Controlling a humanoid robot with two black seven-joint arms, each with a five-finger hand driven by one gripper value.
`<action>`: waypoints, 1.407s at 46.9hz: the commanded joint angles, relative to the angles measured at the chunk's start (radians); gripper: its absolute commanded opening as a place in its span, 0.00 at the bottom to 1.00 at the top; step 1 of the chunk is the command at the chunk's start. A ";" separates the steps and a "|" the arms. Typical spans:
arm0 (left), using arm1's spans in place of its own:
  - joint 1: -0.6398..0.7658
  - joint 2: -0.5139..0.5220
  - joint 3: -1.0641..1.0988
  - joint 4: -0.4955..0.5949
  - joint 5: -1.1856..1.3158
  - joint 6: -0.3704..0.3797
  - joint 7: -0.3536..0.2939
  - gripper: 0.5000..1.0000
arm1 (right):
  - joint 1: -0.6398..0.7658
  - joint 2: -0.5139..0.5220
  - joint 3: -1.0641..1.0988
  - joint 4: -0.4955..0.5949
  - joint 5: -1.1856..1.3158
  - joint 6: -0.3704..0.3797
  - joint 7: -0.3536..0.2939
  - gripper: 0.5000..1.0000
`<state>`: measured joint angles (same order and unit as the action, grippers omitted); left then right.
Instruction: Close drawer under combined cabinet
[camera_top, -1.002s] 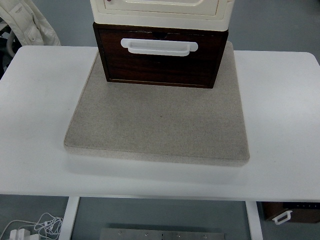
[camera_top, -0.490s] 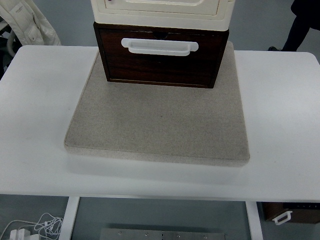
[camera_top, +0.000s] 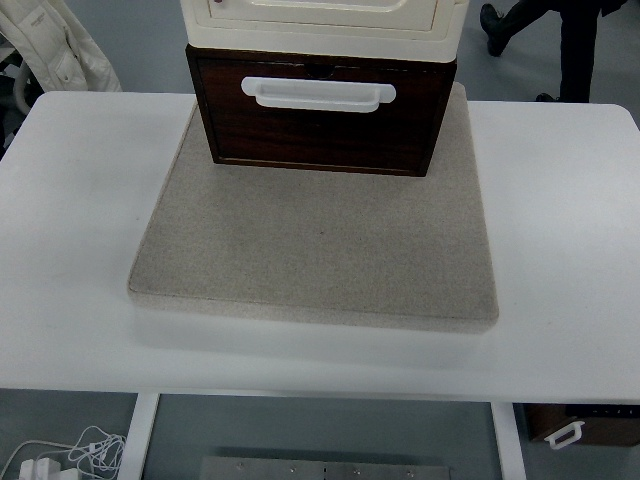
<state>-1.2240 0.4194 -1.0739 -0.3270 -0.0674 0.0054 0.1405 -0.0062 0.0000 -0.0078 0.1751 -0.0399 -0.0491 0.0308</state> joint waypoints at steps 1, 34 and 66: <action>0.015 -0.008 0.037 0.000 0.003 -0.027 0.027 1.00 | 0.000 0.000 0.000 0.000 0.000 0.000 0.000 0.90; 0.130 -0.093 0.060 0.002 -0.060 -0.159 0.034 1.00 | 0.000 0.000 0.000 0.000 0.000 0.000 0.000 0.90; 0.136 -0.169 0.060 0.098 -0.160 -0.251 -0.062 1.00 | -0.001 0.000 0.000 0.000 0.000 -0.002 0.000 0.90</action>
<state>-1.0861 0.2554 -1.0146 -0.2285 -0.2228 -0.2471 0.0977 -0.0062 0.0000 -0.0056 0.1750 -0.0399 -0.0490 0.0307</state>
